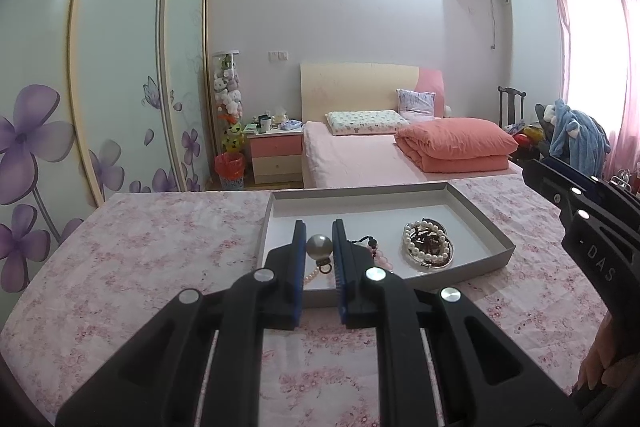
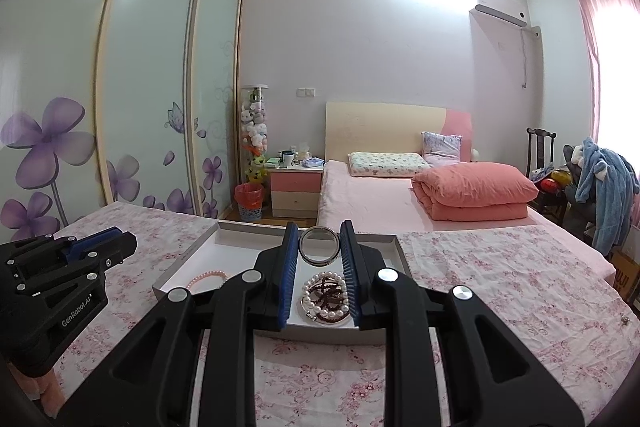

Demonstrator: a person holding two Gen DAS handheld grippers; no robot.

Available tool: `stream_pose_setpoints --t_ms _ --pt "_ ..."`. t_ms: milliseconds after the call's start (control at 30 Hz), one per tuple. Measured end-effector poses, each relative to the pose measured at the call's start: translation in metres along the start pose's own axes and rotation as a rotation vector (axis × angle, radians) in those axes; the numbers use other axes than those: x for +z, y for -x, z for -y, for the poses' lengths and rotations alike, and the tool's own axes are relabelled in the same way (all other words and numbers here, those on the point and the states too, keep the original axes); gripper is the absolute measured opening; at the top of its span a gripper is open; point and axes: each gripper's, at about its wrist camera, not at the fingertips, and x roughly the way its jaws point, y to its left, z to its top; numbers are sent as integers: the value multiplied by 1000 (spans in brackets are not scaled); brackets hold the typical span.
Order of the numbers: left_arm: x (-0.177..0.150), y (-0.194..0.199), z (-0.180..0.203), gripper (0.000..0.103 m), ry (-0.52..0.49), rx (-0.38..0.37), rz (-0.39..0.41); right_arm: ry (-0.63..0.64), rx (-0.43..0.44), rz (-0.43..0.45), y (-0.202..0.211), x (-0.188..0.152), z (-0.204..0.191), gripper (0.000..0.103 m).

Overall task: Organize jewelry
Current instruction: 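Carry the silver ring over the tray while the left tool carries the pearl earring, then open both tools to release the ring and earring into the tray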

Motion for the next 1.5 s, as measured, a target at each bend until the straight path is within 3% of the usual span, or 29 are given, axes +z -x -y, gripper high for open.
stream_pose_setpoints --t_ms 233,700,733,800,867,1133,1300,1500 --pt "11 -28 0 14 19 -33 -34 -12 27 -23 -22 6 5 23" --pt "23 -128 8 14 58 -96 -184 -199 118 -270 -129 -11 28 23" --pt "23 -133 8 15 65 -102 -194 -205 130 -286 -135 -11 28 23" --pt "23 -141 4 28 95 -117 -220 -227 148 -322 -143 -13 31 26" --pt "23 -141 -6 33 130 -122 -216 -255 147 -316 -139 -13 38 48" --pt "27 -119 -54 38 235 -64 -189 -321 97 -270 -113 -7 64 49" --pt "23 -90 -67 42 237 -40 -168 -313 109 -272 -89 -7 56 50" --pt "16 -40 -71 50 196 18 -105 -247 95 -260 -52 -2 40 57"
